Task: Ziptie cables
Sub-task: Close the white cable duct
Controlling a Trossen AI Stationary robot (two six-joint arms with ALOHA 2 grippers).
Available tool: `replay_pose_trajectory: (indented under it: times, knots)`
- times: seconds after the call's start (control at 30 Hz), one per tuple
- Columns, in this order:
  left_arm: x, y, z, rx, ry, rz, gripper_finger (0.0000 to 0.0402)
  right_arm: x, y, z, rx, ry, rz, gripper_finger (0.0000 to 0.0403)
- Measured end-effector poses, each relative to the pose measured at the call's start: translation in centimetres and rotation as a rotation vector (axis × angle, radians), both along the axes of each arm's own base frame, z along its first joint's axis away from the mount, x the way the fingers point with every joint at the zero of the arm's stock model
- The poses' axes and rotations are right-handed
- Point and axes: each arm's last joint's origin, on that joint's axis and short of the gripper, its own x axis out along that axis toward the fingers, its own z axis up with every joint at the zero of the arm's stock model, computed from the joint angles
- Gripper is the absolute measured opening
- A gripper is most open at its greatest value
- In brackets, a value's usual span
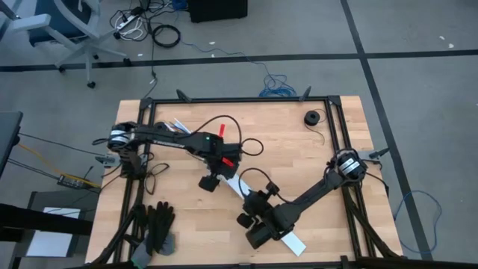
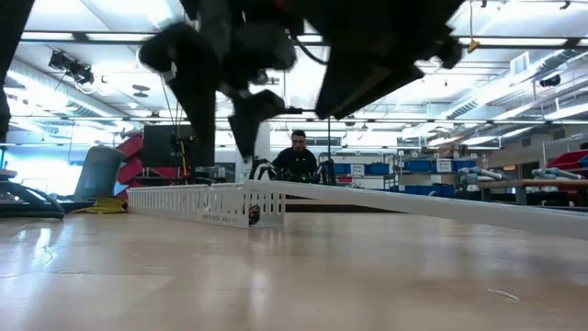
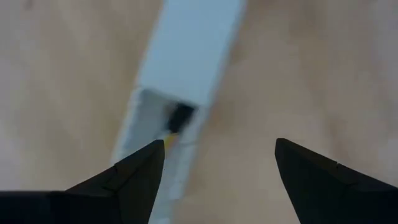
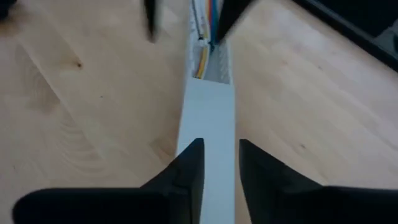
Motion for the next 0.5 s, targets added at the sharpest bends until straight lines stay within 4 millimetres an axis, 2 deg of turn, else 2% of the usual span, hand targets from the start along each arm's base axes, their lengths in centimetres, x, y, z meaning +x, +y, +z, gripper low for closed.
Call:
replay_pose_trajectory:
  times: [0.13, 0.3, 0.4, 0.5]
  knots:
    - [-1.5, -0.7, 2.4, -0.055, -0.109, 0.001, 0.0279, -1.0, 0.6, 0.0, 0.005, -0.027, -0.037, 0.0052]
    - [-4.9, -1.9, 5.1, -0.058, -0.317, 0.048, 0.0262, -1.6, 0.5, -0.1, 0.001, -0.024, -0.076, 0.001]
    - [-7.5, -2.6, 5.7, -0.071, -0.425, 0.097, 0.0252, -1.8, 0.3, -0.1, -0.012, -0.007, -0.079, 0.0003]
    - [-10.0, -3.1, 5.2, -0.093, -0.506, 0.164, 0.0247, -2.0, 0.3, 0.3, -0.025, 0.027, -0.054, 0.0002]
